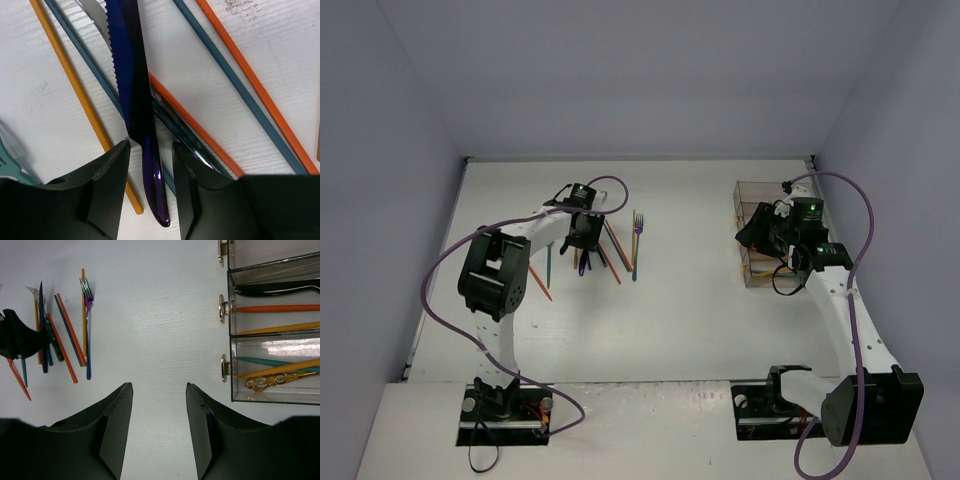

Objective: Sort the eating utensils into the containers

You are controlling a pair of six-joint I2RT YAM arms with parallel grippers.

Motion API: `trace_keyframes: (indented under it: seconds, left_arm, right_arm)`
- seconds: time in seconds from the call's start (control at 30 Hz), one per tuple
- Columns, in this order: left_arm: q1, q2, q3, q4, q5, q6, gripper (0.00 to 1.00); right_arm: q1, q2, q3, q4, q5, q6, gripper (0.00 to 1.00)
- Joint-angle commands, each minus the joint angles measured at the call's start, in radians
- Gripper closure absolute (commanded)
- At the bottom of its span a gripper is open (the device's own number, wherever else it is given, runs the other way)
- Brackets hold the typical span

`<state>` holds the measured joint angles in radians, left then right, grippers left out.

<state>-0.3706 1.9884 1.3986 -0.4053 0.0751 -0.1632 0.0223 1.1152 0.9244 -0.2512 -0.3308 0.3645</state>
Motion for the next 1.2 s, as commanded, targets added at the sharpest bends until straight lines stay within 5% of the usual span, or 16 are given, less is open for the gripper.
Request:
trace_keyframes:
  seconds: [0.0, 0.23, 0.4, 0.87, 1.17]
  left_arm:
    - [0.010, -0.003, 0.052, 0.021, 0.018, 0.016, 0.64]
    - [0.012, 0.015, 0.067, 0.017, 0.027, 0.014, 0.79]
    - [0.012, 0.001, 0.069, 0.003, 0.010, 0.011, 0.99]
    - [0.012, -0.188, 0.075, -0.055, -0.010, -0.057, 1.00]
    - [0.004, -0.317, 0.101, -0.051, 0.091, -0.349, 1.00]
  right_arm:
    - [0.008, -0.005, 0.002, 0.037, -0.027, -0.019, 0.56]
    - [0.008, 0.001, 0.002, 0.036, -0.025, -0.020, 0.55]
    - [0.010, 0.000, -0.001, 0.038, -0.025, -0.018, 0.55]
    - [0.098, 0.010, 0.075, 0.037, -0.059, -0.014, 0.55]
    - [0.311, 0.092, 0.185, 0.061, -0.063, 0.004, 0.48]
